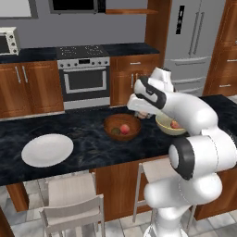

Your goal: Take the fruits from the plate on the dining counter and place two fruits in each bowl.

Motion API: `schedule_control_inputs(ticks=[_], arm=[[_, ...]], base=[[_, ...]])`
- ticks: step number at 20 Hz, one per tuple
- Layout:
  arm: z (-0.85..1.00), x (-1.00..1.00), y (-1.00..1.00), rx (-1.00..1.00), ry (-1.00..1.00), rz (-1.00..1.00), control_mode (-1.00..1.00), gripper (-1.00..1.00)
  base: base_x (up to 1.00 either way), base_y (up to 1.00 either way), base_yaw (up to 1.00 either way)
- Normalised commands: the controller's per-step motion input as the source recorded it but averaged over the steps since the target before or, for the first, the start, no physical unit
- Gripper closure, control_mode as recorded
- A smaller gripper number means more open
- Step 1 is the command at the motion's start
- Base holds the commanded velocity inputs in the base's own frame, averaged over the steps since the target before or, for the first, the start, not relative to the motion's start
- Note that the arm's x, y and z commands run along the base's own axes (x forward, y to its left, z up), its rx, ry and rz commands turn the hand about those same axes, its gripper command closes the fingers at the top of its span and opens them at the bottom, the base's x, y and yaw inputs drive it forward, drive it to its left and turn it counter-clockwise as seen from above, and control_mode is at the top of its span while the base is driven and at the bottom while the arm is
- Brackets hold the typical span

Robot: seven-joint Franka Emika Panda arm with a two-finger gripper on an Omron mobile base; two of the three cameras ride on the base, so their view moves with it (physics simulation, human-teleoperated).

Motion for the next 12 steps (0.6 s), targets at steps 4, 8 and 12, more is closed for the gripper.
schedule_control_inputs(ticks=[4, 8, 12], arm=[[0.31, 0.13, -1.0, -0.02, -0.05, 0.0, -1.0, 1.0], [0.09, 0.07, -1.0, -0.15, -0.11, 0.0, -1.0, 1.0], [-0.37, 0.06, -1.0, -0.14, -0.04, 0.0, -1.0, 1.0]], base=[[0.0, 0.0, 0.0], [0.0, 0.0, 0.0], [0.0, 0.0, 0.0]])
